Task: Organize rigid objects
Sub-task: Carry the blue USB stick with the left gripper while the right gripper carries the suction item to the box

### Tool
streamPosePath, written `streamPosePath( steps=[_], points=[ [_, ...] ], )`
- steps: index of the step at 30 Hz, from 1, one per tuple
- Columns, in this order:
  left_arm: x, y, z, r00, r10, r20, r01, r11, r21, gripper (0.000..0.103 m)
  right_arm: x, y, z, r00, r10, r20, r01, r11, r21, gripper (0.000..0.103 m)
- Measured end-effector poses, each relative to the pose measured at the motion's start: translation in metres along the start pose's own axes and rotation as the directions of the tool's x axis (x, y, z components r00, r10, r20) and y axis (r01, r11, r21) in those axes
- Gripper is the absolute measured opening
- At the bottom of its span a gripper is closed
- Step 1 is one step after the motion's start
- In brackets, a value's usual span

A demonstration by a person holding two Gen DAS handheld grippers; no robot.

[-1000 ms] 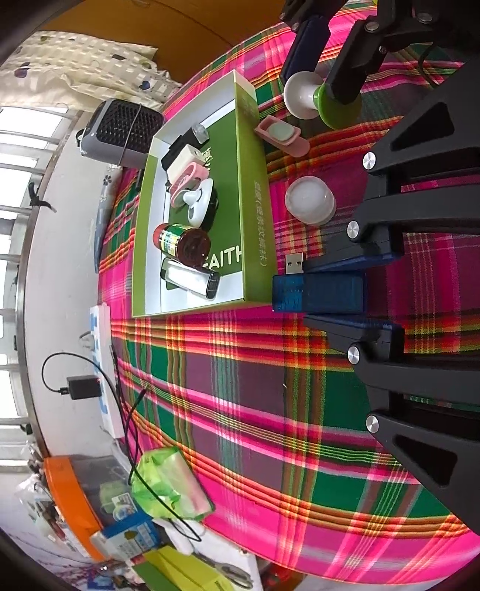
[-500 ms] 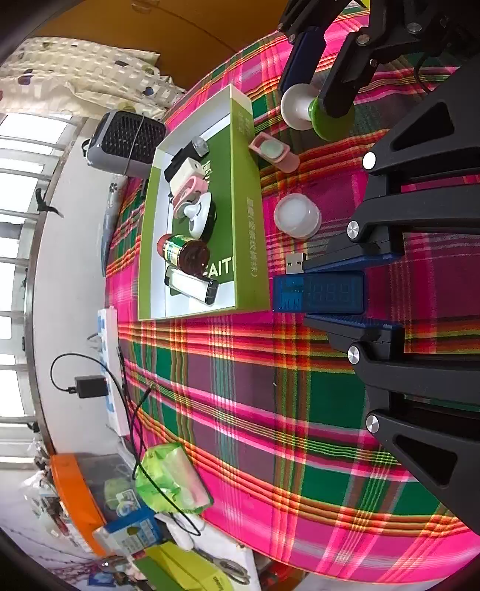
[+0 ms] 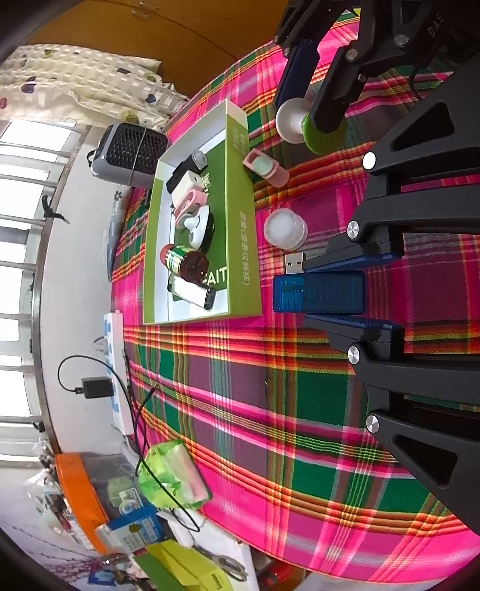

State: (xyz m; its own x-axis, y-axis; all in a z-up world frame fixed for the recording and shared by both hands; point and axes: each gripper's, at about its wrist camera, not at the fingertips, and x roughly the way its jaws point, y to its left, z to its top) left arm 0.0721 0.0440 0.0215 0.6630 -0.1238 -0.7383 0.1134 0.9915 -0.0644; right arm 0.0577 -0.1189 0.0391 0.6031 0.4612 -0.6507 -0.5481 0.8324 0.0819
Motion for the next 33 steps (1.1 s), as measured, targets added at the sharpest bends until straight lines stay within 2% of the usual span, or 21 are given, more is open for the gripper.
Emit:
streamPosePath(
  steps=[18, 33],
  points=[
    [-0.028, -0.011, 0.008, 0.997, -0.024, 0.067, 0.022, 0.999, 0.029, 0.021, -0.013, -0.001, 0.002, 0.999, -0.039, 0.025, 0.038, 0.999, 0.036, 0.034],
    [-0.028, -0.017, 0.031, 0.995, -0.044, 0.093, 0.04, 0.998, 0.049, 0.021, -0.016, -0.022, 0.021, 0.995, -0.085, 0.049, 0.081, 0.994, 0.073, 0.034]
  ],
)
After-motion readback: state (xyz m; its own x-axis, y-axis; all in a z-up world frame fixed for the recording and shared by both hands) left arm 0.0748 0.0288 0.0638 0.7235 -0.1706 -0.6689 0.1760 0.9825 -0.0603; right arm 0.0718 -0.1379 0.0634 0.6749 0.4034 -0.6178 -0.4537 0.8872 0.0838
